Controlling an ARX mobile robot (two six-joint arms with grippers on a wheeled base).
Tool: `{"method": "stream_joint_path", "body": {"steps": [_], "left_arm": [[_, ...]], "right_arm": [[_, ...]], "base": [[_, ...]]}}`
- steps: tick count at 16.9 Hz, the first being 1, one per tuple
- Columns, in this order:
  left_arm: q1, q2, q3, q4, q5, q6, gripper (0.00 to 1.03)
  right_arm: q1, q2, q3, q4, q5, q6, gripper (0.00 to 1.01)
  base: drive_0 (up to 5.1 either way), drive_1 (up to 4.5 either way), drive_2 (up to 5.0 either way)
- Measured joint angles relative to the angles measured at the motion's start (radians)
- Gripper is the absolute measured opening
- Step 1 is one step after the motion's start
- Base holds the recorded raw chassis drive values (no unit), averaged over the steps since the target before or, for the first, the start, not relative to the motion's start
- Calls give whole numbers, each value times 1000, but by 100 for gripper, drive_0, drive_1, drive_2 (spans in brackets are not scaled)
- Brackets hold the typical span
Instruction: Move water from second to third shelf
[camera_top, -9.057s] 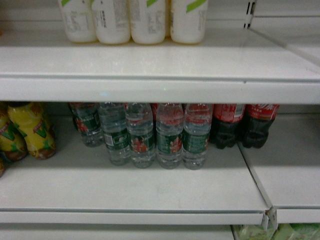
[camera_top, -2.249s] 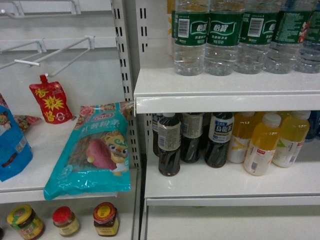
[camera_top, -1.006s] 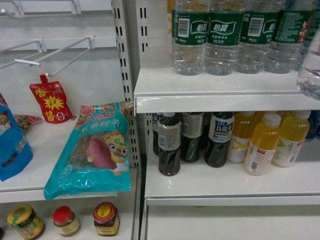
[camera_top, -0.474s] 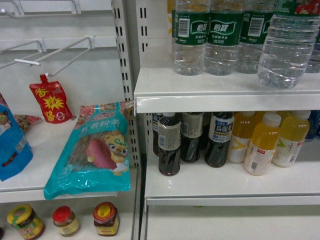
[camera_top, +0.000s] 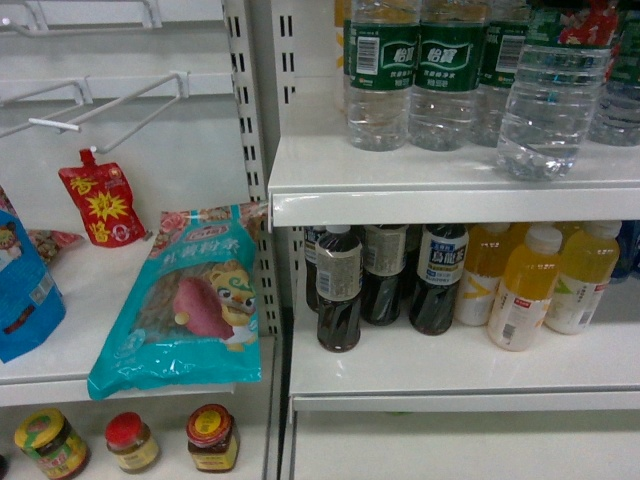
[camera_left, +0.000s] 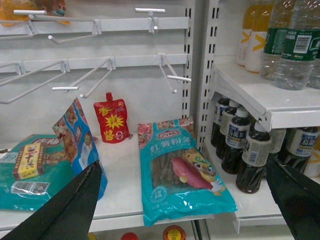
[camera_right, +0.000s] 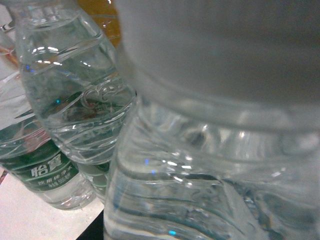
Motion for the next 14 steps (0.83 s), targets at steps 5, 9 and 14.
{"method": "stream_joint_path", "body": {"steps": [5,9,14], "left_arm": [[0,0,0,0,0,0,98],[0,0,0,0,0,0,98],[0,0,0,0,0,0,98]], "right_arm": [[6,76,97,-33,43,24,43],[0,80,101,-31,68,9,43],[-2,80,84,12,64,8,43]], "base": [[0,0,0],[0,0,0],[0,0,0]]}}
